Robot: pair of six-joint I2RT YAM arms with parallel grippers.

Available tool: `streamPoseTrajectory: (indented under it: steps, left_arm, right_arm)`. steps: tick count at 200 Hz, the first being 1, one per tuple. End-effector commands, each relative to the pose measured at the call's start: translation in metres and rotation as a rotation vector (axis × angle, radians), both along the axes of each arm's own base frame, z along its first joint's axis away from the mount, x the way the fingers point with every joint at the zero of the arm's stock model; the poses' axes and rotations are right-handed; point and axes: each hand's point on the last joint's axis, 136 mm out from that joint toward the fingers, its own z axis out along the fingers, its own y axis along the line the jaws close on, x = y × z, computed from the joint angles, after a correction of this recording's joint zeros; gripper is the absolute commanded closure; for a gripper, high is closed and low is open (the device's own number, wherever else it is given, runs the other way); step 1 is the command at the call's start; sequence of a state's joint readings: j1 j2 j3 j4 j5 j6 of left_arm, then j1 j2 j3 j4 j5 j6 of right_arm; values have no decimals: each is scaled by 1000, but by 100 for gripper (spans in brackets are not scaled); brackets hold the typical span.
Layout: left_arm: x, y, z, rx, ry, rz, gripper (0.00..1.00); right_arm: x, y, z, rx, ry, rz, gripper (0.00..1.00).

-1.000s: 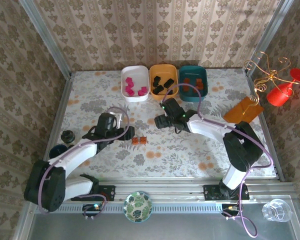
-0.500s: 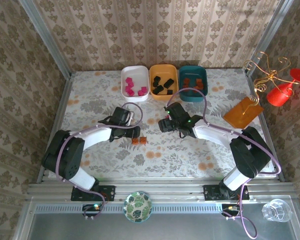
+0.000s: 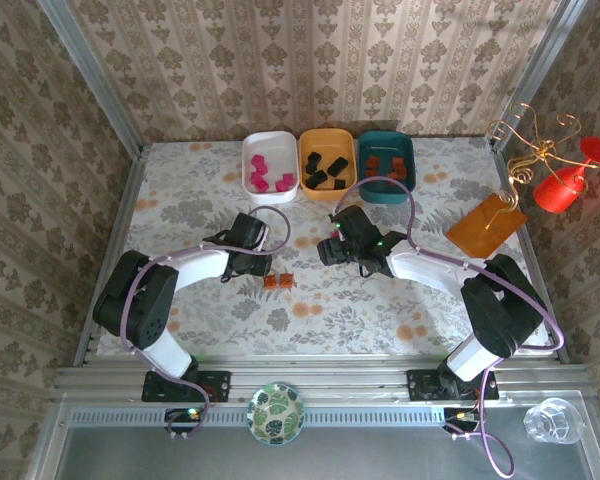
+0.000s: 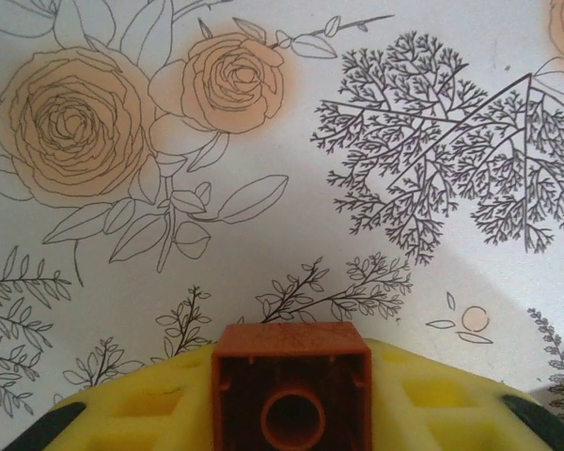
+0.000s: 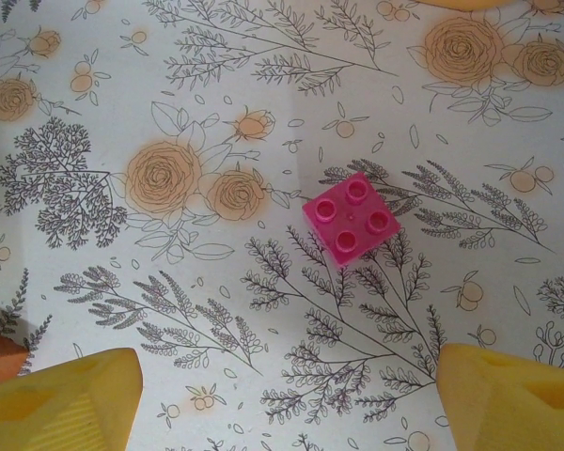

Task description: Sort the legos into containers by color

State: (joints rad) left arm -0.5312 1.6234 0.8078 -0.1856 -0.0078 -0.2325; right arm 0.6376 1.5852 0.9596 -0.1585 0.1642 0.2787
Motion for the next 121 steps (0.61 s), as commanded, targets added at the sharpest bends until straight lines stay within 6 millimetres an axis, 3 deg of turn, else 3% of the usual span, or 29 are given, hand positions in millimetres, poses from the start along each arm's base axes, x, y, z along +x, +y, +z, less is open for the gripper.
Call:
streamPoseTrajectory:
  steps: [1, 25, 49, 81, 121]
  left_arm:
    - [5, -11, 11, -33, -32, -3, 66]
    - [17, -28, 40, -104, -115, 7, 71]
    - [31, -61, 78, -199, -222, -25, 73]
    - [49, -121, 117, -287, -311, -108, 73]
    - [77, -196, 143, -330, -386, -209, 72]
  right_arm:
    - [-5, 0, 13, 51, -10, -13, 17]
    - [-13, -11, 19, 53, -15, -44, 17]
    - [-24, -35, 27, 22, -50, -97, 16]
    - [-32, -81, 47, 11, -123, -205, 15]
    - [-42, -134, 72, 111, -238, -373, 13]
